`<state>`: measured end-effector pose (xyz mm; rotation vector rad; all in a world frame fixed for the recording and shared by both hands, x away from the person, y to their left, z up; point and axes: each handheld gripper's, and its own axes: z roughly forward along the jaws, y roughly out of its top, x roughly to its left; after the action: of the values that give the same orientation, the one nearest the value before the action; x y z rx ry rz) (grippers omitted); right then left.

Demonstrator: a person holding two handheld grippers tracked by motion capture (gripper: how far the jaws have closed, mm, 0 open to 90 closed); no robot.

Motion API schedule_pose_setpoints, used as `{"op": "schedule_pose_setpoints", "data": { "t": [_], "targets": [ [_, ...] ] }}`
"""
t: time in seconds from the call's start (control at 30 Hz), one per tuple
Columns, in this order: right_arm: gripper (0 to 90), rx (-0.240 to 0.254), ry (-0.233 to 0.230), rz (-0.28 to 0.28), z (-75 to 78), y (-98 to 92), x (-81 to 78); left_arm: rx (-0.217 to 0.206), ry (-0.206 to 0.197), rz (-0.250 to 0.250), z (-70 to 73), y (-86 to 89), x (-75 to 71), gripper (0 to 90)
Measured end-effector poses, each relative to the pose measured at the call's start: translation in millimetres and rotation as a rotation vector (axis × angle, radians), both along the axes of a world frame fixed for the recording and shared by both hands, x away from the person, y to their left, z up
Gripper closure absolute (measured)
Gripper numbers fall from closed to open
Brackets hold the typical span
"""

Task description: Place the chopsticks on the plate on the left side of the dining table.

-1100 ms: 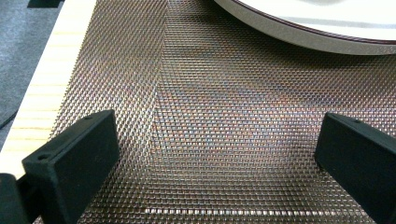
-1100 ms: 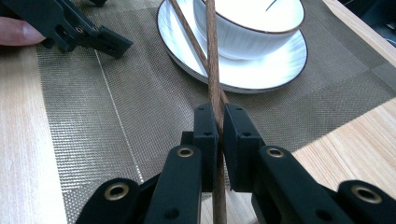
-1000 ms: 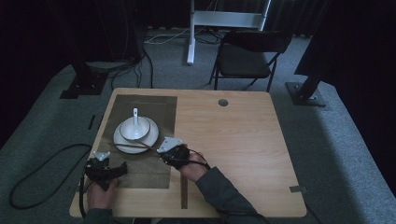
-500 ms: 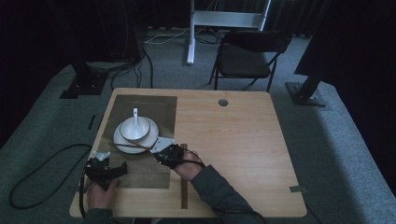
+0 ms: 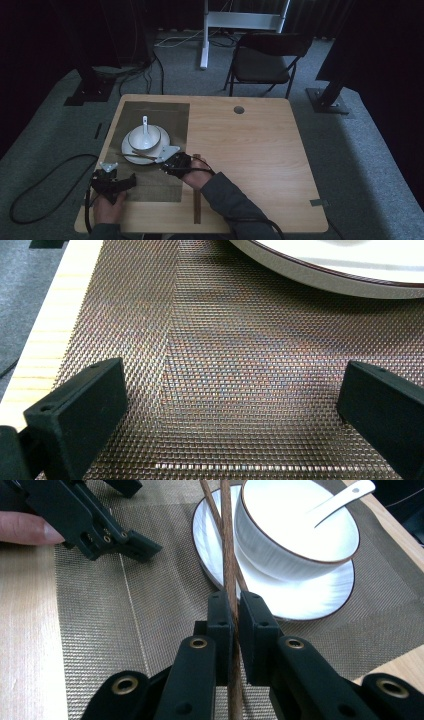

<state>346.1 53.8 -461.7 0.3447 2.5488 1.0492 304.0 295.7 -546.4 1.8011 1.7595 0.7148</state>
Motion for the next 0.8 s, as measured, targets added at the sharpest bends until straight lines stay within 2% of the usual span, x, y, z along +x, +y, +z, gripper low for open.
{"op": "schedule_pose_setpoints", "data": {
  "t": [0.37, 0.63, 0.8],
  "targets": [
    [84.1, -0.023, -0.015, 0.037, 1.7, 13.6, 4.2, 0.0, 0.0, -0.001, 0.0, 0.1, 0.0, 0.2],
    [84.2, -0.014, -0.012, 0.044, 4.7, 15.2, 10.4, 0.001, -0.001, 0.0, -0.1, 0.0, 0.0, 0.2],
    [84.1, -0.013, -0.014, 0.078, 5.1, 16.0, 12.3, 0.001, -0.001, 0.0, -0.1, 0.0, 0.0, 0.2]
  ]
}}
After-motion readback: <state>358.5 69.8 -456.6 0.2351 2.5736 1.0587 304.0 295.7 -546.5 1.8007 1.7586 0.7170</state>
